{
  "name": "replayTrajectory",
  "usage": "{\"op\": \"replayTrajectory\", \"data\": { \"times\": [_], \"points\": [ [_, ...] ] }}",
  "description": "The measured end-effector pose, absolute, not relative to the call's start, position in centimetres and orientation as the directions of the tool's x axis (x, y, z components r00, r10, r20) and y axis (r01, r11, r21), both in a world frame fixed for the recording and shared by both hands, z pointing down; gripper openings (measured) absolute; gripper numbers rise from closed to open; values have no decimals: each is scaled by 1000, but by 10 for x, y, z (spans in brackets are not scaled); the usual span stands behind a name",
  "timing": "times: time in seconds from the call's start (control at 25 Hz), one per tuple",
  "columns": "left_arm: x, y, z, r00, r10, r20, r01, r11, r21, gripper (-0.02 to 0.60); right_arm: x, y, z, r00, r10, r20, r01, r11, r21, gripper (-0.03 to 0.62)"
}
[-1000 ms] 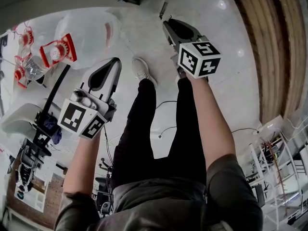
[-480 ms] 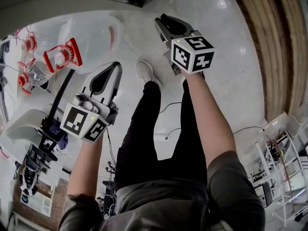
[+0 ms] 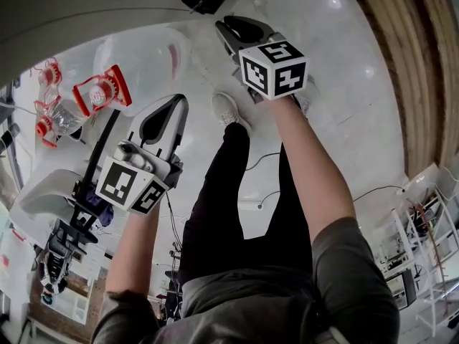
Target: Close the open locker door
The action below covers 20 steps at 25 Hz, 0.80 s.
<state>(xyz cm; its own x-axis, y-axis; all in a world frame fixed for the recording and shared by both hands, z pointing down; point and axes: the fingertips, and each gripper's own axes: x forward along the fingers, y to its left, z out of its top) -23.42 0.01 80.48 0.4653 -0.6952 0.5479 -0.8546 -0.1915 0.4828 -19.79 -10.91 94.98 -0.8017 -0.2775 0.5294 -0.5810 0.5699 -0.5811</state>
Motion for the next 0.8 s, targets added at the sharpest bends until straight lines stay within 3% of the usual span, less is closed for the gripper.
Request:
{"op": "replayTrajectory", "data": {
  "times": [0.8],
  "points": [
    [-241, -18, 794, 470, -680, 564, -862, -213, 461, 11, -233, -123, 957, -811, -243, 532, -559, 590, -582, 54]
  ]
}}
